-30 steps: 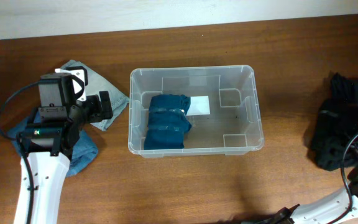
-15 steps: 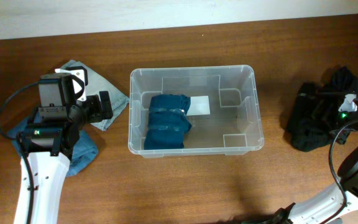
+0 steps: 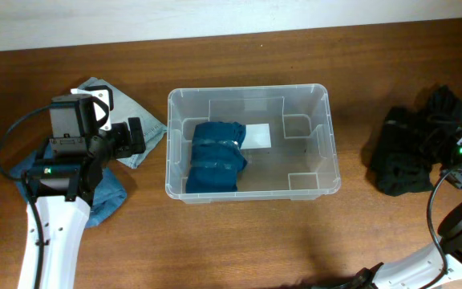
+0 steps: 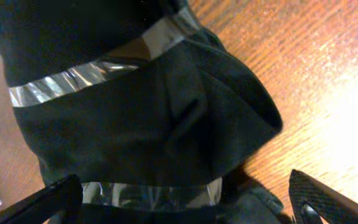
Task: Pack container
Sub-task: 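Move the right gripper to the black rolled garment and grasp it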
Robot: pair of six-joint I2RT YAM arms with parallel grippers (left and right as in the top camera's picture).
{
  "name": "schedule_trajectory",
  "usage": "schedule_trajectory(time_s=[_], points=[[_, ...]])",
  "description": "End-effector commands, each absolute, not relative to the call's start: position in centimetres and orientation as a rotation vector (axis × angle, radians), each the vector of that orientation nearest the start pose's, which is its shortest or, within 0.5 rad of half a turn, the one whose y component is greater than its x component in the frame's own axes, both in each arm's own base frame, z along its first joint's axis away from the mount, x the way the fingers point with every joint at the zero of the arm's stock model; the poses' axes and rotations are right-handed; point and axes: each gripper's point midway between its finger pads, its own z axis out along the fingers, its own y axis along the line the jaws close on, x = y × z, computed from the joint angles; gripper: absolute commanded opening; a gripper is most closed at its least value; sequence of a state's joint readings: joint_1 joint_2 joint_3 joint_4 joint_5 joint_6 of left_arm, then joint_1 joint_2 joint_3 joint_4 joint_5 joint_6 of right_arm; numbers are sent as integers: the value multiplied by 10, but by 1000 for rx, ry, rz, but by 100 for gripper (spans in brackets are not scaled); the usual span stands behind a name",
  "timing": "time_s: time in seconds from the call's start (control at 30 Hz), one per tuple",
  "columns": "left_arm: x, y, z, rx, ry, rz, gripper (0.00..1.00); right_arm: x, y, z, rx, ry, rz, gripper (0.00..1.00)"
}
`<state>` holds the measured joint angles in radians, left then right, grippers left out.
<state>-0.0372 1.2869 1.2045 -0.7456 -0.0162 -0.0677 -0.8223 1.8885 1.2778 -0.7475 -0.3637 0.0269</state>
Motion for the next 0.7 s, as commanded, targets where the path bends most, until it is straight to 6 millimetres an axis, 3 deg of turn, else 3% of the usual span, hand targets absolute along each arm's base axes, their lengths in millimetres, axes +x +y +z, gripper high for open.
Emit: schedule_trajectory(time_s=[0.0,0.17,0.27,0.3,0.4,0.5,0.57,0.6,0.67], points=[[365,-10,234,-28,2377,-12,99,322,-234,51,1007,2564,328,98],[365,-10,234,-27,2378,-16,99,333,-220,16,970,2619,359,98],[365,-10,234,-27,2378,-16,99,331,-219,9,982,2634,365,98],[365,-10,234,-27,2378,-16,99,328,-217,8,991,2645,368,98],[365,-10,234,-27,2377,-16,99,294,-230,-2,1212,2729,166,98],[365,-10,234,-27,2377,-16,99,301,-225,-2,1194,2710,230,98],[365,-10,234,-27,2377,-16,100,317,-215,2,1143,2663,348,100],[365,-10,234,-27,2377,-16,99,322,-210,4,1123,2654,377,86],[365,-10,234,-27,2377,-16,99,325,-207,4,1106,2656,386,46]])
